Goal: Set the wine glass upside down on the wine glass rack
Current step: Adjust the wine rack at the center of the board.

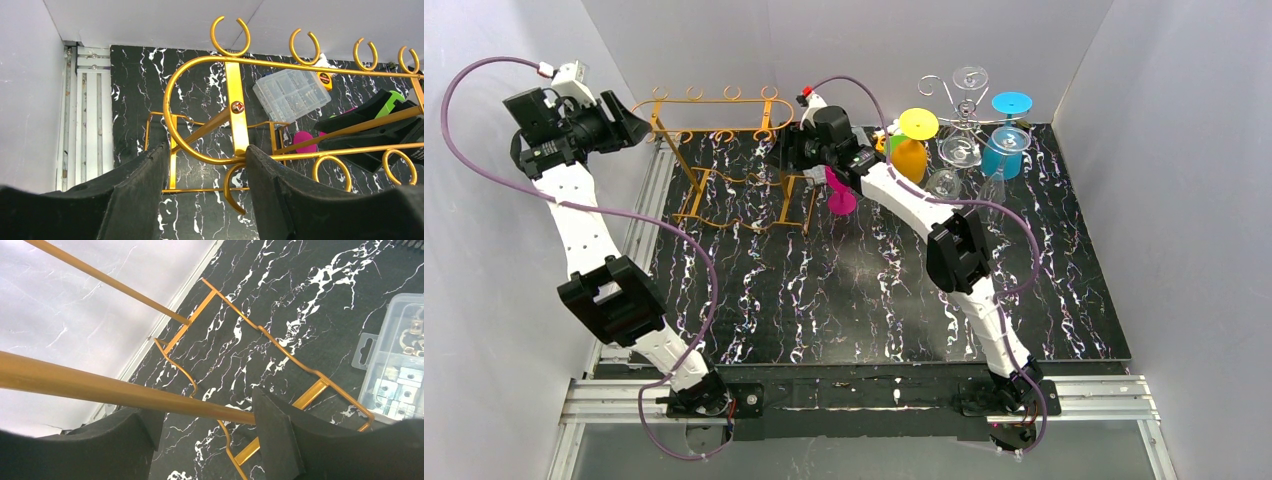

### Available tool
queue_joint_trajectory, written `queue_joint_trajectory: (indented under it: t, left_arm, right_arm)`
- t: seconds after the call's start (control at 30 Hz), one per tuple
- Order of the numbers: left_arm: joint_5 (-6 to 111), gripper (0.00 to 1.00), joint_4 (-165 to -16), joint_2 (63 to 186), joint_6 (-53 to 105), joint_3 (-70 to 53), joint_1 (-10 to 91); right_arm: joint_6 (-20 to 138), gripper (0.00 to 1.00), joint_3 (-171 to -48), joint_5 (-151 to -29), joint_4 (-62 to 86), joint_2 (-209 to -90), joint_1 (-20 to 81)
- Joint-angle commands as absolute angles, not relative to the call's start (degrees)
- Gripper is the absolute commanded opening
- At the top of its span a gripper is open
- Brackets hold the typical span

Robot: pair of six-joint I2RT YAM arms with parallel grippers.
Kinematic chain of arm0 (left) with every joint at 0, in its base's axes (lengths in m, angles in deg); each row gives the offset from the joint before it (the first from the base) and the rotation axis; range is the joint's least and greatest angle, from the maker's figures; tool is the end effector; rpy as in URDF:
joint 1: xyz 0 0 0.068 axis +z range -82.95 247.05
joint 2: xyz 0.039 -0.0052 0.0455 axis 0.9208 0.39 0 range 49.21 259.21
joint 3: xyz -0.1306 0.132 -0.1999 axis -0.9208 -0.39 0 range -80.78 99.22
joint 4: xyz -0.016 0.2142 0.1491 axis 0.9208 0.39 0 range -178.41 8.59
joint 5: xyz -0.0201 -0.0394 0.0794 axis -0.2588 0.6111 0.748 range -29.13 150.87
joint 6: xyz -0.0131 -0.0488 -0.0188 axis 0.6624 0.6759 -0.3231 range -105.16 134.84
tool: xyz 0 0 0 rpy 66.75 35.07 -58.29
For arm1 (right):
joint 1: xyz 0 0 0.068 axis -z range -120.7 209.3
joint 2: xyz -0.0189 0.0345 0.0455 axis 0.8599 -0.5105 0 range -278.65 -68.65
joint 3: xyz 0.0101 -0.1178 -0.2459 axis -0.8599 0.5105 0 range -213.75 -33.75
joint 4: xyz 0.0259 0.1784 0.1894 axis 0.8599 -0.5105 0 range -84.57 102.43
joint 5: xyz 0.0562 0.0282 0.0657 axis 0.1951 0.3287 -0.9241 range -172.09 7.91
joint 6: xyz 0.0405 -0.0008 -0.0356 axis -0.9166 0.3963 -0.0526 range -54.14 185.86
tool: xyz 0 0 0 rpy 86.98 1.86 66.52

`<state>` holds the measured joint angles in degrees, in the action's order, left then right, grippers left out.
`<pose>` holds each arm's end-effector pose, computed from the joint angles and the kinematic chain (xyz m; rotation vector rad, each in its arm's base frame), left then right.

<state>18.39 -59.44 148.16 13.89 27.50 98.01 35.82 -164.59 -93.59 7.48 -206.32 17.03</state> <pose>0.3446 0.1788 0.4397 0.0101 1.8328 -0.3181 0.4187 0.3901 0.2994 -0.3570 1.8721 1.0656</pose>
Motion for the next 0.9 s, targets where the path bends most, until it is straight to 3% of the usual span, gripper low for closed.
queue_joint_trajectory:
  t: [0.0,0.2,0.43,0.7,0.87]
  left_arm:
    - [19.46,0.55,-54.98,146.30,10.87,24.07,98.30]
    - [18.44,0.53,-55.02,145.20,10.80,22.20,98.32]
    - [15.27,0.53,-54.19,142.95,13.90,21.68,98.33]
    - [13.43,0.61,-53.80,141.20,20.07,25.09,98.34]
    - [13.39,0.63,-51.58,141.82,22.03,29.33,98.34]
  right_arm:
    - [36.79,0.71,-170.51,-91.67,7.64,-208.37,20.11]
    - [37.96,0.78,-173.65,-91.29,4.62,-209.21,20.55]
    - [40.00,0.97,-167.00,-91.66,3.04,-203.36,20.17]
    - [43.81,1.00,-156.26,-88.75,-1.91,-192.79,19.31]
    - [46.18,1.00,-159.31,-87.81,-8.40,-190.97,19.17]
